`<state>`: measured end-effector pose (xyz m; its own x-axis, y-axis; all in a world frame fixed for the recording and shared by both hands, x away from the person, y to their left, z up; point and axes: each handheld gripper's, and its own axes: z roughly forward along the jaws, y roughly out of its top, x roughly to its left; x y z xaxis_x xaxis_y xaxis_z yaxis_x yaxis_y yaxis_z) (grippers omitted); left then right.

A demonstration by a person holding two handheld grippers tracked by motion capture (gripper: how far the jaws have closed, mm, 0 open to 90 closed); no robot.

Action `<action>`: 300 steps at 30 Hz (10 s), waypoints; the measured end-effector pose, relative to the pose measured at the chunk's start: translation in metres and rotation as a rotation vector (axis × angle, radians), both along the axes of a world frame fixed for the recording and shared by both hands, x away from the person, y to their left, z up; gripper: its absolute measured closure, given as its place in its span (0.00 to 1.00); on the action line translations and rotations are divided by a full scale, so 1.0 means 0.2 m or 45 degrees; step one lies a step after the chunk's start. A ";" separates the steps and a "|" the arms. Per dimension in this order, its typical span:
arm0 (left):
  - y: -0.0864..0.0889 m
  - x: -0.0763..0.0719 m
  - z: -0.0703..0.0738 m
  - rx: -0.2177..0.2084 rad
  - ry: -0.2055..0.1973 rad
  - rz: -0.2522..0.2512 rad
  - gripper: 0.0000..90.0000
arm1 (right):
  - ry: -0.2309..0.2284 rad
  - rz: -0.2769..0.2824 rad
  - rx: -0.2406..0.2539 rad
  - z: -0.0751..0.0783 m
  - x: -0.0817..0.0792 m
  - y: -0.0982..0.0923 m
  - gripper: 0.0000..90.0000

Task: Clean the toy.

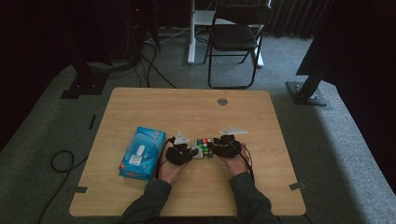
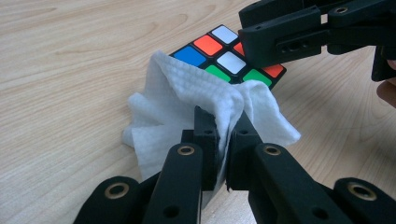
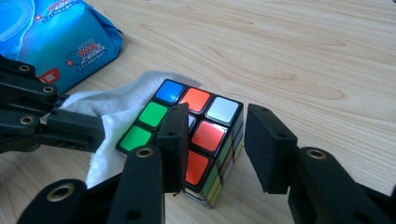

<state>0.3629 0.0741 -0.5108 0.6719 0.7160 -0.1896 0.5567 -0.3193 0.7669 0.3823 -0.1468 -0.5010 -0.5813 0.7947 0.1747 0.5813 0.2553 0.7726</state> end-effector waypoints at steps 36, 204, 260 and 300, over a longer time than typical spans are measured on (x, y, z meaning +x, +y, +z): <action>0.01 0.04 0.02 -0.140 0.073 -0.063 0.64 | 0.000 0.002 0.021 0.00 -0.01 0.00 0.74; -0.02 0.08 0.01 -0.136 -0.001 0.165 0.96 | 0.008 0.000 0.052 -0.01 -0.01 -0.01 0.74; 0.04 0.01 0.01 -0.176 -0.025 0.182 0.96 | 0.007 0.002 0.058 -0.02 -0.01 -0.01 0.74; -0.02 0.00 -0.15 -0.085 0.052 0.198 0.96 | 0.005 0.009 0.055 -0.02 -0.01 -0.01 0.74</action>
<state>0.3637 0.0701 -0.5405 0.5446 0.7957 -0.2651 0.6265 -0.1758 0.7594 0.3802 -0.1484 -0.5043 -0.5859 0.7825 0.2107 0.5825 0.2260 0.7808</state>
